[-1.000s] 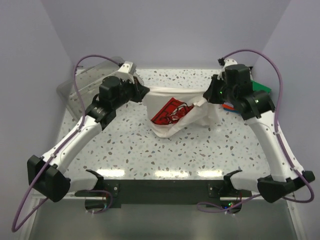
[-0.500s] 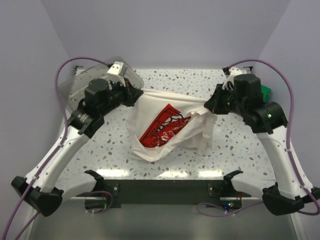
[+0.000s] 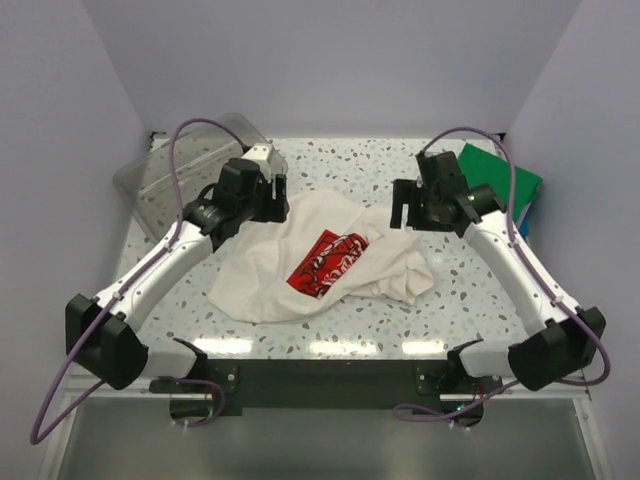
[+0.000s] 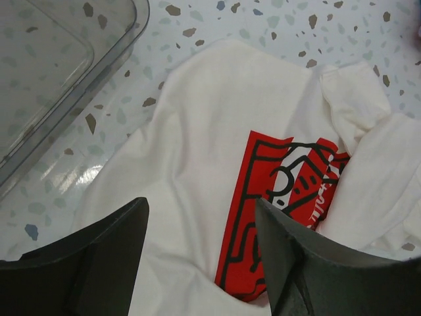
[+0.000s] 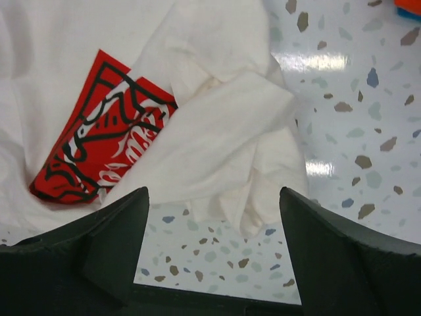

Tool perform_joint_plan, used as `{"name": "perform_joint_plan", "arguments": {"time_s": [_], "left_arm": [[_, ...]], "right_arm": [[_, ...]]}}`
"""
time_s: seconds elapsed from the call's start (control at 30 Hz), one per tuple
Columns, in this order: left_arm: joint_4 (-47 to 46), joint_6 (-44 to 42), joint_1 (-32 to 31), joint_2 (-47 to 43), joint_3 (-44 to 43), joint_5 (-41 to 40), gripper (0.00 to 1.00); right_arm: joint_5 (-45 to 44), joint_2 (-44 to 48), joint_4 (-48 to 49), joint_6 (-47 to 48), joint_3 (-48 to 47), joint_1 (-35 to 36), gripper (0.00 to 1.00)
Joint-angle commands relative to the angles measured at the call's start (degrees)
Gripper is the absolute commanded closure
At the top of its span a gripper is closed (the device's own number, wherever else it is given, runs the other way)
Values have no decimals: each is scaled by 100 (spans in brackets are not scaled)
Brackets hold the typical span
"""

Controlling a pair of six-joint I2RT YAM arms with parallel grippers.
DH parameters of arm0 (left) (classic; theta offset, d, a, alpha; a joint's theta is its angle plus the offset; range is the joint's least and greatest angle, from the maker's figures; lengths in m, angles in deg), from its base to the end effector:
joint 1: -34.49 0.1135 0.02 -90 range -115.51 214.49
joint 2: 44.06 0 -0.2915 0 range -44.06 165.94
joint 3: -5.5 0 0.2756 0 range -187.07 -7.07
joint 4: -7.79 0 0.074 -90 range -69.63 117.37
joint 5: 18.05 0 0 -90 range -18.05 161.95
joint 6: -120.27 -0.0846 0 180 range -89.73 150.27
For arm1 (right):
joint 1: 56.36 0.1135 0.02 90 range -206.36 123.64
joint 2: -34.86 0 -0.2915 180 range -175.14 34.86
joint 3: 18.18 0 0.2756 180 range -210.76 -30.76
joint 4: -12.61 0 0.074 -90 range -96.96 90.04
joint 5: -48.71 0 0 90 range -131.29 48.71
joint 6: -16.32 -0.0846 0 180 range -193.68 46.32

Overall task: Fold and stack the t-shirts
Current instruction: Flatten the tshirt out

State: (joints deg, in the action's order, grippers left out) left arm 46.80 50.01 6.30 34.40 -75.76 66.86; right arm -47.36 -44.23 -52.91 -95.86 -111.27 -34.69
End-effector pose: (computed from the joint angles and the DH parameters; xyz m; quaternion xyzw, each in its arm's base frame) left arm 0.3249 -0.1656 0.3191 0.0456 0.8900 -0.1474 0.4290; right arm 0.3106 0.1138 0.3426 0.0216 0.9427 0.0765 0.3239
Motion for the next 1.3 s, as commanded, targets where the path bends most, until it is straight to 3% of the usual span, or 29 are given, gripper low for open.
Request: {"name": "perform_joint_plan", "arguments": {"time_s": [0.0, 0.27, 0.47, 0.83, 1.13, 1.23, 1.27], "left_arm": [[283, 20, 32, -269, 495, -291, 29], [196, 556, 418, -726, 1821, -467, 30], [-147, 995, 1604, -1464, 3052, -528, 29], [283, 2270, 1641, -2835, 3880, -1197, 34], [213, 2420, 1641, -2783, 4082, -1127, 34], [-15, 2402, 1641, -2818, 4353, -1065, 34], [-77, 2402, 1641, -2818, 4407, -1065, 34]], "right_arm": [[-228, 613, 144, -164, 691, -57, 17], [158, 570, 574, -15, 1520, -760, 25], [598, 166, 970, -15, 1714, -1104, 27], [870, -475, 1252, 29, 1696, -1191, 26], [1169, -897, 1647, 73, 2109, -1183, 19], [1213, -1047, 1753, 64, 2206, -1183, 23], [1239, -1065, 1866, 73, 2232, -1191, 31]]}}
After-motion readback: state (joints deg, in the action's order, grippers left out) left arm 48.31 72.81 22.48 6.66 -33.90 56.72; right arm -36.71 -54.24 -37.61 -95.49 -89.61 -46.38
